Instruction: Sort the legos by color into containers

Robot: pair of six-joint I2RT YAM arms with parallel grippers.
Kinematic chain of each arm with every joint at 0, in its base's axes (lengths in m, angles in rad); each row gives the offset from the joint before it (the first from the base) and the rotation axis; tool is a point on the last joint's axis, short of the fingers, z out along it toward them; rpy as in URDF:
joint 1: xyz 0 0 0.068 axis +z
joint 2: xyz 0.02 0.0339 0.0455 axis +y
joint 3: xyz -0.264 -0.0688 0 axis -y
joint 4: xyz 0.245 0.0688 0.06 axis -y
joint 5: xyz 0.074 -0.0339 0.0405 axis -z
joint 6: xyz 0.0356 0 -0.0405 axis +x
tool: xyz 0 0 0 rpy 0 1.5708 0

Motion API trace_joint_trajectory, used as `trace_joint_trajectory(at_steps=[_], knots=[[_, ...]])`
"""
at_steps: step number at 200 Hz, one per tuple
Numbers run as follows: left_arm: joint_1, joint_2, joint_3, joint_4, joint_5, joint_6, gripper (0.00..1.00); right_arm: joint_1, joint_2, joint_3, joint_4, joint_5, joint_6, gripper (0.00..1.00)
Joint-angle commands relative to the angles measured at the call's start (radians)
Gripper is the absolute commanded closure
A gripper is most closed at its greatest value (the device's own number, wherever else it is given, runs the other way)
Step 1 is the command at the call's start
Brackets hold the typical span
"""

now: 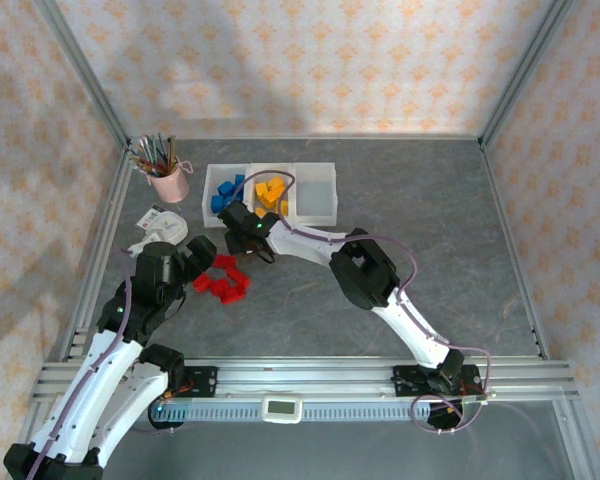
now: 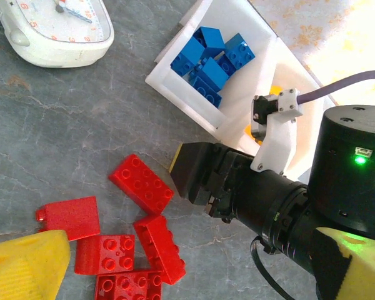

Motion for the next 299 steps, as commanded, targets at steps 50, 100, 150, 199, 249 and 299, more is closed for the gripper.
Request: trace_joint_trajectory(at_steps=[50, 100, 150, 199, 249, 299], knots=[[0.012, 0.004, 0.025, -0.013, -0.015, 0.012, 0.01, 0.004, -0.064, 0.003, -0.041, 0.055, -0.019, 0.69], [0.012, 0.023, 0.067, 0.005, 0.010, 0.033, 0.01, -0.006, -0.287, -0.196, 0.020, 0.046, 0.000, 0.71], [0.011, 0.078, 0.076, 0.111, 0.084, 0.051, 0.01, -0.109, -0.524, -0.430, 0.080, 0.051, 0.051, 0.71], [0.010, 0.178, 0.044, 0.286, 0.181, 0.044, 0.01, -0.253, -0.542, -0.449, 0.098, 0.099, 0.021, 0.70], [-0.011, 0.269, 0.038, 0.398, 0.232, 0.037, 0.01, -0.326, -0.363, -0.278, 0.103, 0.149, -0.047, 0.70], [-0.039, 0.293, 0.038, 0.416, 0.228, 0.040, 0.01, -0.349, -0.259, -0.130, 0.061, 0.169, -0.082, 0.51]])
